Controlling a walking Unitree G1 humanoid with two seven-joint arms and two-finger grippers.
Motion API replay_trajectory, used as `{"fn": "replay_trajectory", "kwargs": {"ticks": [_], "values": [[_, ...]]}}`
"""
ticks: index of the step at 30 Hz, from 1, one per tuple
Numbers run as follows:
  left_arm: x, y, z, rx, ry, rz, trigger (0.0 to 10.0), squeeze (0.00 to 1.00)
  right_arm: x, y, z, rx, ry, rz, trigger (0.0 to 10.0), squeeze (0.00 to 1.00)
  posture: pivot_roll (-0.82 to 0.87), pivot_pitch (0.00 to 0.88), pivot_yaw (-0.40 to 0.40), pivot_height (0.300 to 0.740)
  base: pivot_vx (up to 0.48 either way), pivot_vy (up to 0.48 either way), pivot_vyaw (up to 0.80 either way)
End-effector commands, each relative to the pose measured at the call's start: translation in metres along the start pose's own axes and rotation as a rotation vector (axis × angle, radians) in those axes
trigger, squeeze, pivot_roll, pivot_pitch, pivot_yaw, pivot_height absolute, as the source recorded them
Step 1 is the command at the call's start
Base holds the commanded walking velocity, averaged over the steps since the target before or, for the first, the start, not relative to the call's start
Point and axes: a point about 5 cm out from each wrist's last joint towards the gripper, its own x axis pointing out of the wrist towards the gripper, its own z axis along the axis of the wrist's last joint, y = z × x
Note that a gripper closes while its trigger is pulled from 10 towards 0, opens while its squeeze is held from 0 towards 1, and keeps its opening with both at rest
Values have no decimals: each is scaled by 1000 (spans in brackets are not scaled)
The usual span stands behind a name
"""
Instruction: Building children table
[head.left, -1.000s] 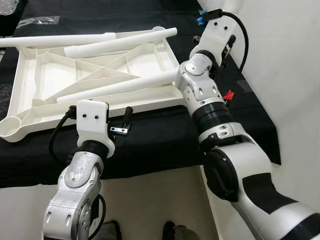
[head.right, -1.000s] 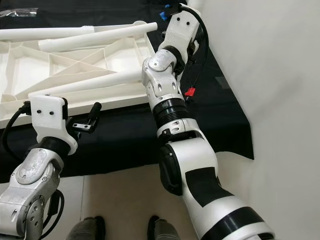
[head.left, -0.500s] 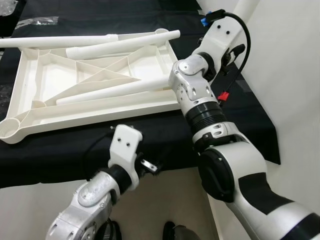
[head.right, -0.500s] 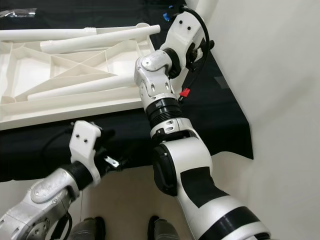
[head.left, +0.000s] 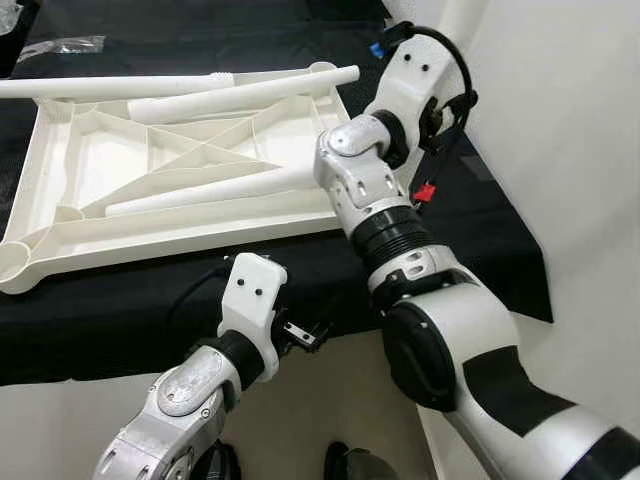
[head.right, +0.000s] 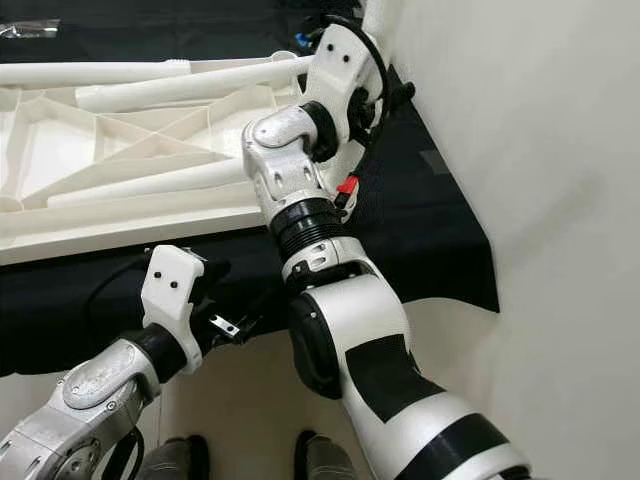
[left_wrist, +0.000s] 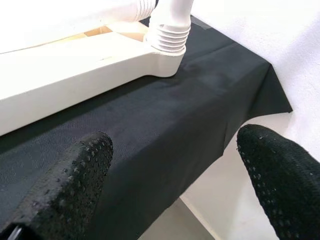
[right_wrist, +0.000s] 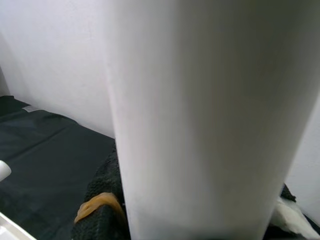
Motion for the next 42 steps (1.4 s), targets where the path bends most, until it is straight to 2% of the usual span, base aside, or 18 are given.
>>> {"fn": "replay_trajectory", "kwargs": {"ticks": [1,7,11,23,24,25,26,27,31,33,34,35,36,41,42], "values": [[-2,-3,-1,6,1,-5,10000,0,-3,1,-4,-9,30,2,10000,0,59,211,-97,740,0,0,0],[-2,-3,-2,9,-1,-2,10000,0,1,2,15,43,-2,-4,10000,0,51,206,-96,740,0,0,0],[-1,-3,-3,8,-7,6,10000,0,5,2,32,110,5,-5,10000,0,51,198,-94,740,0,0,0],[-1,-3,-3,11,-7,8,10000,0,5,5,45,161,-1,42,10000,0,49,189,-95,740,0,0,0],[-1,0,-3,16,-11,23,10000,0,6,9,43,213,23,156,10000,0,48,188,-93,740,0,0,0],[-1,0,-3,16,-11,23,10000,0,6,9,43,213,23,156,10000,0,48,188,-93,740,0,0,0],[-2,9,-2,30,-11,54,10000,0,17,12,49,330,40,406,10000,0,43,185,-90,740,0,0,0],[-2,14,-1,32,-11,63,10000,0,23,11,53,376,39,507,10000,0,39,179,-90,740,0,0,0],[-2,17,0,44,-14,71,10000,0,28,10,57,331,4,574,10000,0,39,175,-89,740,0,0,0],[0,23,6,55,-28,81,10000,0,33,9,58,346,19,672,10000,0,39,168,-85,740,0,0,0],[0,23,6,55,-28,81,10000,0,33,9,58,346,19,672,10000,0,39,168,-85,740,0,0,0],[2,27,11,72,-41,84,10000,0,35,6,61,376,13,739,10000,0,41,163,-85,740,0,0,0],[3,31,16,93,-55,91,10000,0,39,2,62,367,-10,785,10000,0,44,162,-84,740,0,0,0],[5,43,26,130,-82,115,10000,0,53,-10,60,335,-34,859,10000,0,35,161,-72,740,0,0,0],[5,47,30,146,-92,126,10000,0,57,-14,58,346,-26,908,10000,0,35,159,-69,740,0,0,0]]}}
